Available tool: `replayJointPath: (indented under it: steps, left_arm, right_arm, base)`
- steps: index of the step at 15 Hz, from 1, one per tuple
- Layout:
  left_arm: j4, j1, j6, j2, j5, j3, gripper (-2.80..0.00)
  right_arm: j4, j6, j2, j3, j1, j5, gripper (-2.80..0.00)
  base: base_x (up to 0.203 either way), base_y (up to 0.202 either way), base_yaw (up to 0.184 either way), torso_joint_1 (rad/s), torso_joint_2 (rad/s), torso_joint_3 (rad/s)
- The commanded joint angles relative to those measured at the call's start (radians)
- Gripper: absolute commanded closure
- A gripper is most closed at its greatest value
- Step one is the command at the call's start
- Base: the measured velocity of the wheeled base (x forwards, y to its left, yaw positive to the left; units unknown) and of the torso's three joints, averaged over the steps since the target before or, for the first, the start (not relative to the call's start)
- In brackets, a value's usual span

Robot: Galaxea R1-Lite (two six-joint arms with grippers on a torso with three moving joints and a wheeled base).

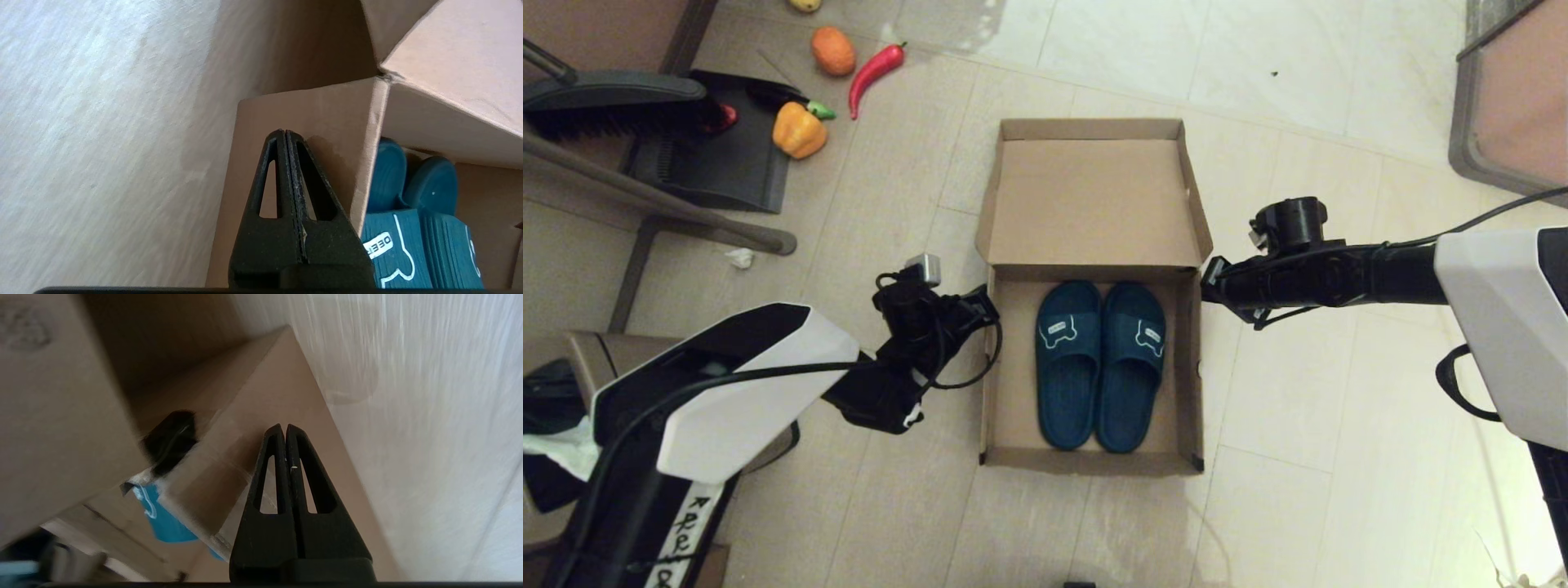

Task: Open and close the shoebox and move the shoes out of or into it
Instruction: Close the shoe box

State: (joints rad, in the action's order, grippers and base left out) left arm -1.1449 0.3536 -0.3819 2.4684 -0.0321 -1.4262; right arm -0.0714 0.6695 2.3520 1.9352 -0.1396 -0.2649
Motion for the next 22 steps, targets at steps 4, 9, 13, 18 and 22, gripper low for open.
replayJointPath:
  steps: [4, 9, 13, 18, 22]
  left_arm:
    - [0.005, 0.009, -0.001, -0.039, -0.002, 0.113, 0.00]
    - [-0.033, 0.028, -0.002, -0.135, 0.001, 0.389, 0.00]
    - [-0.194, 0.042, 0.001, -0.188, 0.010, 0.608, 0.00]
    - [-0.210, 0.036, -0.001, -0.239, 0.014, 0.670, 0.00]
    - [-0.226, -0.006, -0.006, -0.197, 0.013, 0.656, 0.00]
  right_arm:
    - [0.001, 0.055, -0.019, -0.083, -0.061, -0.002, 0.00]
    - [0.064, 0.049, -0.132, -0.357, -0.079, 0.010, 0.00]
    - [0.169, 0.044, -0.250, -0.577, -0.071, 0.033, 0.00]
    - [0.215, 0.009, -0.359, -0.768, -0.041, 0.036, 0.00]
    - [0.283, -0.011, -0.364, -0.805, -0.034, 0.077, 0.00]
  base:
    - [0.000, 0.000, 0.000, 0.000, 0.00, 0.000]
    - [0.000, 0.000, 0.000, 0.000, 0.00, 0.000]
    - [0.000, 0.000, 0.000, 0.000, 0.00, 0.000]
    - [0.000, 0.000, 0.000, 0.000, 0.00, 0.000]
    - [0.000, 0.000, 0.000, 0.000, 0.00, 0.000]
